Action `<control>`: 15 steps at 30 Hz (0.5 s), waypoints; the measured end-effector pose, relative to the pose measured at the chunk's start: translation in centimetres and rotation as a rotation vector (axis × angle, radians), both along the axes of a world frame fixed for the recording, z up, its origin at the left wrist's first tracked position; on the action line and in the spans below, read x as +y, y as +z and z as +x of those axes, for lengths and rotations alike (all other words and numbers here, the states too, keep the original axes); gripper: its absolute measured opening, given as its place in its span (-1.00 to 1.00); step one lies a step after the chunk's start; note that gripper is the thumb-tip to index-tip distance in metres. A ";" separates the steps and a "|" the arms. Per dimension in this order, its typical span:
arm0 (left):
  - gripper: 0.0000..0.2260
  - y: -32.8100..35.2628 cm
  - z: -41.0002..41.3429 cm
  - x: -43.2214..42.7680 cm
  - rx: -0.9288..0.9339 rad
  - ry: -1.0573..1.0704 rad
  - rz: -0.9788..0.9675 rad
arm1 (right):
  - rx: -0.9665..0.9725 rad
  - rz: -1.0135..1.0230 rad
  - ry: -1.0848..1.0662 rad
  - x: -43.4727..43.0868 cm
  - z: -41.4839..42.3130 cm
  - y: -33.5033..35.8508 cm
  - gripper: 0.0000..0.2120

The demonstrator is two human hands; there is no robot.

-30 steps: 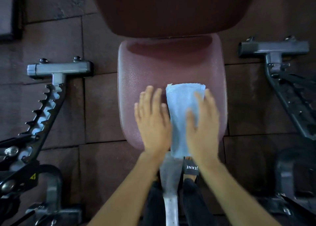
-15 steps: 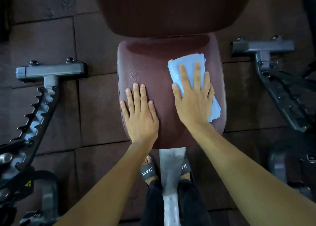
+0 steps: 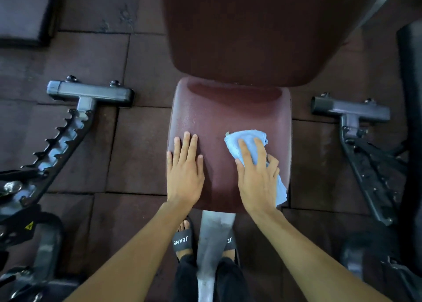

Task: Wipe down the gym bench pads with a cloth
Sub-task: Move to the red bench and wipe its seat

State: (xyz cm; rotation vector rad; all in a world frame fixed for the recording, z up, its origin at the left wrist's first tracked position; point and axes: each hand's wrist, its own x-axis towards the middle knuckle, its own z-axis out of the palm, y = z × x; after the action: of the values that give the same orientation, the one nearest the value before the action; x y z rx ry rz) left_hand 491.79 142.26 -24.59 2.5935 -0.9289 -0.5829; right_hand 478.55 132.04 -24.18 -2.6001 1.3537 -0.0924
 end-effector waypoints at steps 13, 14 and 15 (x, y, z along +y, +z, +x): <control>-0.54 12.2 5.0 20.8 0.020 0.557 0.069 | -0.127 0.145 0.583 15.8 12.8 12.1 -0.60; -0.54 13.1 5.4 23.4 0.008 0.617 0.067 | -0.147 0.163 0.657 18.6 13.7 12.8 -0.59; -0.54 13.9 5.7 26.2 -0.001 0.676 0.063 | -0.173 0.177 0.727 21.5 14.5 13.6 -0.58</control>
State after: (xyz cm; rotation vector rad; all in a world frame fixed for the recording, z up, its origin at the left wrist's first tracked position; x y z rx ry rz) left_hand 497.47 168.41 -10.67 2.7231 0.0020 -0.4163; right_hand 493.07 153.50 -10.63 -2.6750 0.2956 -0.0747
